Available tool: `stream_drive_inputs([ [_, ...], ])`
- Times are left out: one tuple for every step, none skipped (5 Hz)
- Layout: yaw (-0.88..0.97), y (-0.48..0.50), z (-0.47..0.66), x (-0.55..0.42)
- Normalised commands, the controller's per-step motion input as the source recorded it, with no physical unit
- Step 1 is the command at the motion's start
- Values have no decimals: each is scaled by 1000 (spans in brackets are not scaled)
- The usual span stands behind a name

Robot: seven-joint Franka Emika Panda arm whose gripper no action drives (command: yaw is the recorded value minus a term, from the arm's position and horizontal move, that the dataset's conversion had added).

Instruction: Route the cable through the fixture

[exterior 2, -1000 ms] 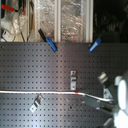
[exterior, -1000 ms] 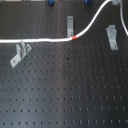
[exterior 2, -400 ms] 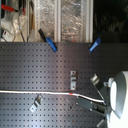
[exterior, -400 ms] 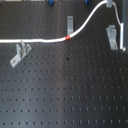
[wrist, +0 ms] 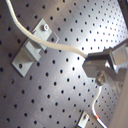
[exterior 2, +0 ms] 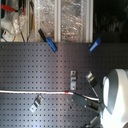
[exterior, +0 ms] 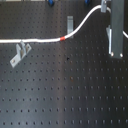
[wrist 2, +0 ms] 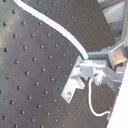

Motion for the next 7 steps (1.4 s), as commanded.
stream_drive_inputs([
  [29,10,1,-88],
  [0,-26,178,-56],
  [0,-60,704,0],
  [0,17,0,2],
  [0,102,6,14],
  [0,316,141,-107],
  [0,7,83,1],
])
